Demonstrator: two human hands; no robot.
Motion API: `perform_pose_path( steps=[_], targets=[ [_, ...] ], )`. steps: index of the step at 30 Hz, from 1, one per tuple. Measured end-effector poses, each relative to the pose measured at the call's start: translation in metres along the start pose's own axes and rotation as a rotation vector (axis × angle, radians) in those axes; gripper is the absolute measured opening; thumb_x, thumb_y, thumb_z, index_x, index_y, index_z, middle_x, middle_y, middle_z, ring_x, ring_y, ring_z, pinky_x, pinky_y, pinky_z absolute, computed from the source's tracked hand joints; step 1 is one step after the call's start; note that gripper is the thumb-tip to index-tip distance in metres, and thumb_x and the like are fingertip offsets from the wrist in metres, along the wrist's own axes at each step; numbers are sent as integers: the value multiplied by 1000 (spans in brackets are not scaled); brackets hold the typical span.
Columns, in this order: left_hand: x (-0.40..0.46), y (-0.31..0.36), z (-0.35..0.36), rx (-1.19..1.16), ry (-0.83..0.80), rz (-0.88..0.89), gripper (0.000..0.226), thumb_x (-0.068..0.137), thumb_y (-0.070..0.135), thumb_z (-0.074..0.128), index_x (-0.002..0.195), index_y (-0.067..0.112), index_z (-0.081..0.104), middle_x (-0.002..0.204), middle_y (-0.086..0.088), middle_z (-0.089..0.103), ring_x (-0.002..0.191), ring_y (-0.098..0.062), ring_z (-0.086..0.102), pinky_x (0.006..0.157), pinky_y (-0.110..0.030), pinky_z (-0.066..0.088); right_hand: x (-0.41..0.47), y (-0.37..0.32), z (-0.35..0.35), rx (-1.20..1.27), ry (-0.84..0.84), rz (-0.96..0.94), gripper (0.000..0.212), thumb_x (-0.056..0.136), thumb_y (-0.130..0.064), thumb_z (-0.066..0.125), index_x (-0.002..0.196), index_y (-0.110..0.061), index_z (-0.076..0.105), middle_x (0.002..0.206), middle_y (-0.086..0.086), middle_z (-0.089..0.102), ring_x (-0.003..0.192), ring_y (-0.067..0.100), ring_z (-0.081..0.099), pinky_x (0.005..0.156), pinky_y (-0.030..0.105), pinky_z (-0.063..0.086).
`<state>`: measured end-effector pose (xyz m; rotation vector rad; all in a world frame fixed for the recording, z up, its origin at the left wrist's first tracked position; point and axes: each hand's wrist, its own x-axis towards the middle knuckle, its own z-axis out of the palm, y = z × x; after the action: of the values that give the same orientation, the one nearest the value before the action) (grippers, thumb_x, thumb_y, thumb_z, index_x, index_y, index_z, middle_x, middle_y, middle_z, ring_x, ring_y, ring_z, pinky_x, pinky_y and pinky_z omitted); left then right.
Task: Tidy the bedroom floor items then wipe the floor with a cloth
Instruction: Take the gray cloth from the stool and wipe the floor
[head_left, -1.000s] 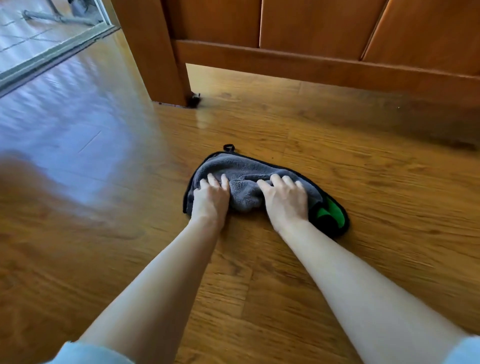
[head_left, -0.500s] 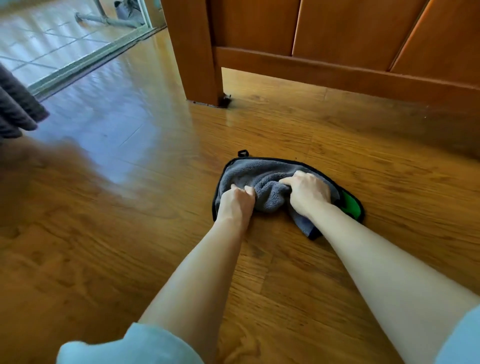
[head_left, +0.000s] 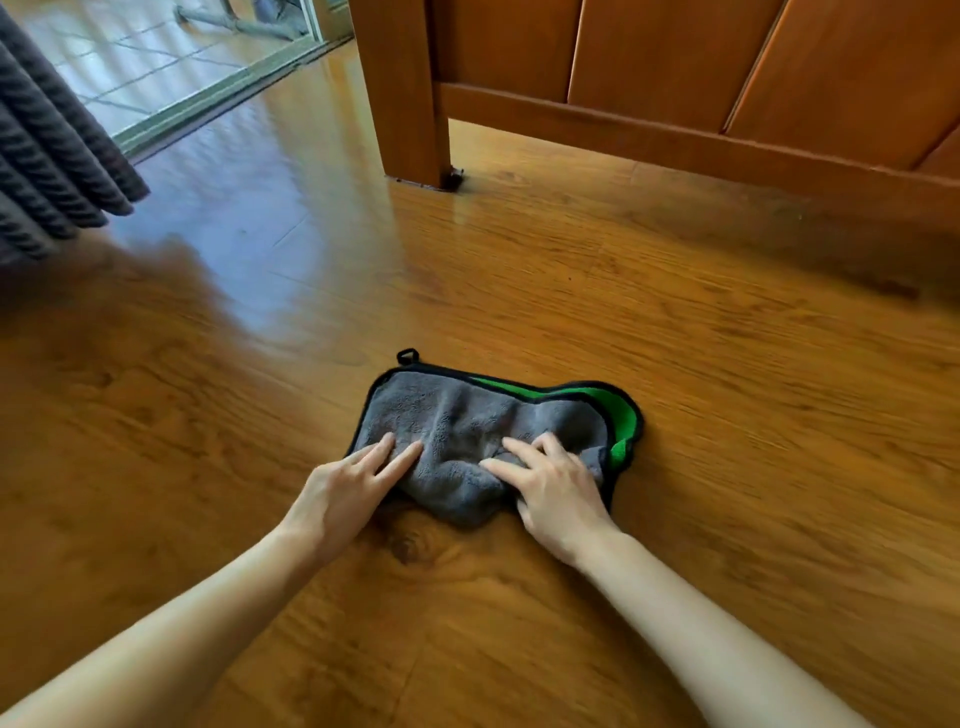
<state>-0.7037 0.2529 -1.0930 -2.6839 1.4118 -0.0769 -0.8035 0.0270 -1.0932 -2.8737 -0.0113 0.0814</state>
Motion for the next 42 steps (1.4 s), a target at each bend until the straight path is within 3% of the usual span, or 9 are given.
perform_pose_path(
  steps=[5,10,12,15,19,23,29,35,42],
  targets=[
    [-95,18,10,-98,32,8,85,71,1,30,150,22,11,129,-12,58,112,-23,61,72,-28,58,-61,-27,19,-129,24,-171,53,75,-5,46,117,-32,64,117,7,66,91,27,63,65,34,50],
    [-143,35,12,-178,4,-33,51,100,38,19,150,27,10,139,-9,49,125,-23,50,99,-34,44,-89,-43,29,-188,38,-196,73,66,2,52,129,-35,52,131,7,57,115,32,58,85,53,47],
    [-142,38,6,-217,-32,-83,53,100,47,17,149,29,15,144,-8,43,130,-23,44,107,-32,33,-93,-48,28,-172,-15,-189,79,68,-2,67,136,-35,43,139,7,49,124,35,50,89,61,40],
    [-130,43,-5,-283,-93,-100,56,97,55,19,149,33,17,154,-4,24,141,-21,23,112,-31,17,-92,-57,22,-131,-96,-125,53,89,-39,41,141,-38,33,145,5,42,130,35,43,90,64,37],
    [-100,51,-9,-392,-153,-158,68,83,73,12,142,49,-10,156,9,-8,144,-19,-11,116,-31,-5,-77,-67,18,-75,-204,0,61,85,-60,27,142,-41,31,152,3,31,137,36,31,96,67,29],
    [-78,47,-6,-395,-264,-231,83,66,80,6,140,48,-12,157,11,-7,145,-20,-11,117,-42,2,-60,-66,24,-39,-197,86,60,93,-57,35,145,-47,8,158,-3,-4,145,27,-8,110,60,4],
    [-53,25,6,-325,-223,-242,102,60,87,-12,147,41,10,158,6,6,146,-20,2,115,-43,10,-24,-64,21,-59,-235,136,56,94,-55,33,145,-48,11,158,-7,-3,144,24,-8,107,62,12],
    [-12,0,13,-287,-108,-266,71,81,65,26,134,26,51,140,-8,48,128,-33,46,99,-49,44,22,-58,19,-29,-177,173,51,96,-47,36,144,-46,19,158,-6,4,145,25,-3,104,65,15],
    [64,-48,15,-292,-49,-332,63,86,55,52,142,30,38,152,-1,30,140,-22,27,112,-39,28,105,-37,12,11,-72,216,49,96,-38,44,143,-43,28,157,-3,15,144,28,3,101,70,13]
  ],
)
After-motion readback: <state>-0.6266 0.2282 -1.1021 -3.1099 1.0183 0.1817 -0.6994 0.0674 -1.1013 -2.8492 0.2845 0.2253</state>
